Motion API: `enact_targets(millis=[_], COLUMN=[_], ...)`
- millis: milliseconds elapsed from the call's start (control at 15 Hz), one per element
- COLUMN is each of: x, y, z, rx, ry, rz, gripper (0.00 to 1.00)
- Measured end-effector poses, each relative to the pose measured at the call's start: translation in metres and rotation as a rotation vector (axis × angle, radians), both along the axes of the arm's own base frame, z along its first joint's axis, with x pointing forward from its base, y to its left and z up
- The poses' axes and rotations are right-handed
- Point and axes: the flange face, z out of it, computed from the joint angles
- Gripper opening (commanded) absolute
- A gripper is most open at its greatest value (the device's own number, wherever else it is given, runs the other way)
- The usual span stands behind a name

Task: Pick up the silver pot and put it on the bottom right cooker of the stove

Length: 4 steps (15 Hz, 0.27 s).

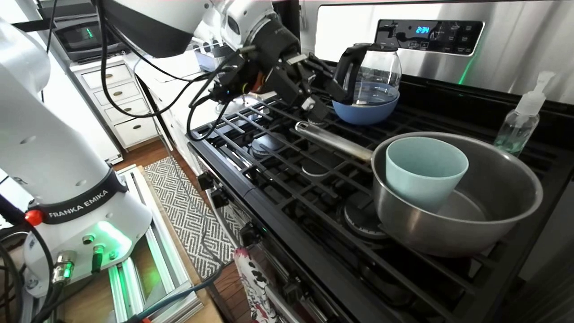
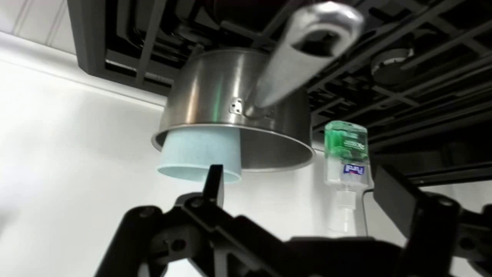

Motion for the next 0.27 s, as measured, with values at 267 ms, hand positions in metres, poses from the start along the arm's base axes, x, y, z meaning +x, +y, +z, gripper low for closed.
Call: enact_targets(millis=[267], x=[-0.002], y=[0.004], z=[0.039], rx=[0.019], ry=[0.025], rz=[0.213], gripper=[1.0])
